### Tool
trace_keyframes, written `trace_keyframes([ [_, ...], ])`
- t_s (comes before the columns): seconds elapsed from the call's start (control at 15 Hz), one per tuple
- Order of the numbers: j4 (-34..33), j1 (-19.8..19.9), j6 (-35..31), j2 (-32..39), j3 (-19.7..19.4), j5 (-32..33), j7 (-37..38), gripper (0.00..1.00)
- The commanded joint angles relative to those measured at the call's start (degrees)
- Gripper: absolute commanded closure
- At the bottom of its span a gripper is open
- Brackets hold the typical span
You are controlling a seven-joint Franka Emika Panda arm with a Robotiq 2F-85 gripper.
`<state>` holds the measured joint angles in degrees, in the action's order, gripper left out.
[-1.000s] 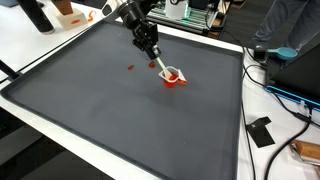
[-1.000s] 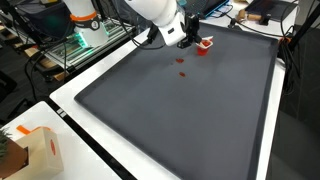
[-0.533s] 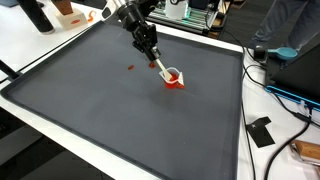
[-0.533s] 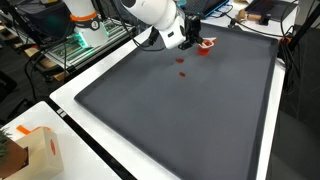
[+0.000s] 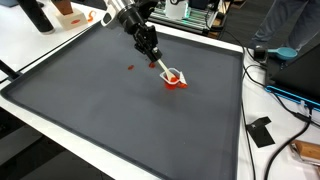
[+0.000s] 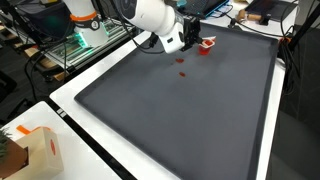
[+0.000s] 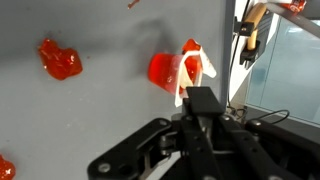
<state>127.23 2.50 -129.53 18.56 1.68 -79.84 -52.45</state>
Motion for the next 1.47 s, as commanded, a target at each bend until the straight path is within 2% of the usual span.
trace_keyframes([
  [0.0,-0.70,0.40,3.64,1.51,-1.07,-2.10,-1.68,0.97],
  [0.6,-1.66,1.00,8.06,3.03,-2.59,-5.05,-3.20,0.97],
  [1.4,-1.69,1.92,13.10,3.47,-4.42,-4.95,-3.78,0.97],
])
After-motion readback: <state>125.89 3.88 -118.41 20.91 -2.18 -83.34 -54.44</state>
